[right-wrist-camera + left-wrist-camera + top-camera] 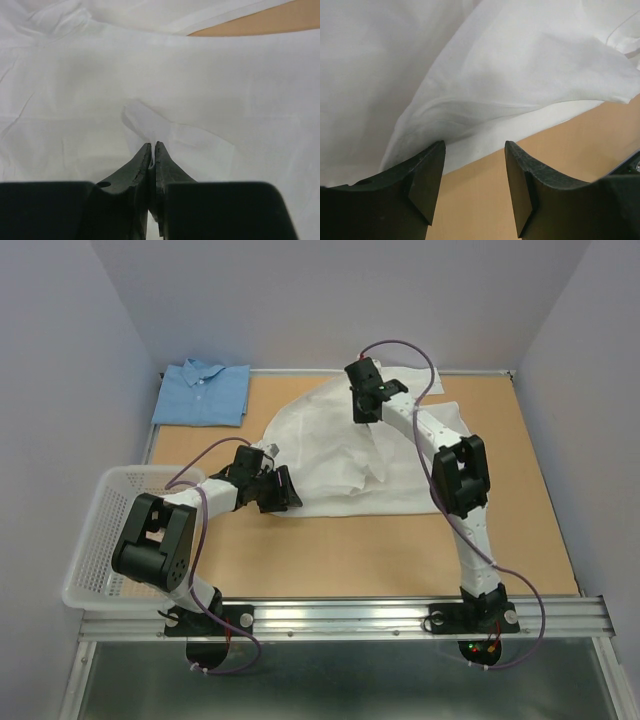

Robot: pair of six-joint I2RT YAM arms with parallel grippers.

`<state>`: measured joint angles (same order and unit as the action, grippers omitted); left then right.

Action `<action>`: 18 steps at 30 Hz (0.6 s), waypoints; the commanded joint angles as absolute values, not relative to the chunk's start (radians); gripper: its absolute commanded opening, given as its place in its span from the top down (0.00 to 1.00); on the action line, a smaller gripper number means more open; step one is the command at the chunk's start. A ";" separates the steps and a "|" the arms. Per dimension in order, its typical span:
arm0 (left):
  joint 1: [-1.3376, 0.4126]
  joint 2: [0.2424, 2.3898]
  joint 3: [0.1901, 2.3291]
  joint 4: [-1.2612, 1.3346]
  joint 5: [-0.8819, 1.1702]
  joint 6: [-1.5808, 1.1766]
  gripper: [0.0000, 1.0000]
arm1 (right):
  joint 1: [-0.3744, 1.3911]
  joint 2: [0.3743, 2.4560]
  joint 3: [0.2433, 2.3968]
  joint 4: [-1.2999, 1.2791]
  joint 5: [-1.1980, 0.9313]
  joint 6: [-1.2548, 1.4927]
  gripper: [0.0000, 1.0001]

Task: Fold and stack the long sleeve shirts
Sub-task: Fold the shirt

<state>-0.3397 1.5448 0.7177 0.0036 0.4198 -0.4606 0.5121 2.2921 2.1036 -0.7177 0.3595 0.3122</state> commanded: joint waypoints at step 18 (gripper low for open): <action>-0.316 1.522 0.638 -0.083 0.356 -0.474 0.37 | 0.446 2.014 2.288 -0.572 0.170 0.060 1.00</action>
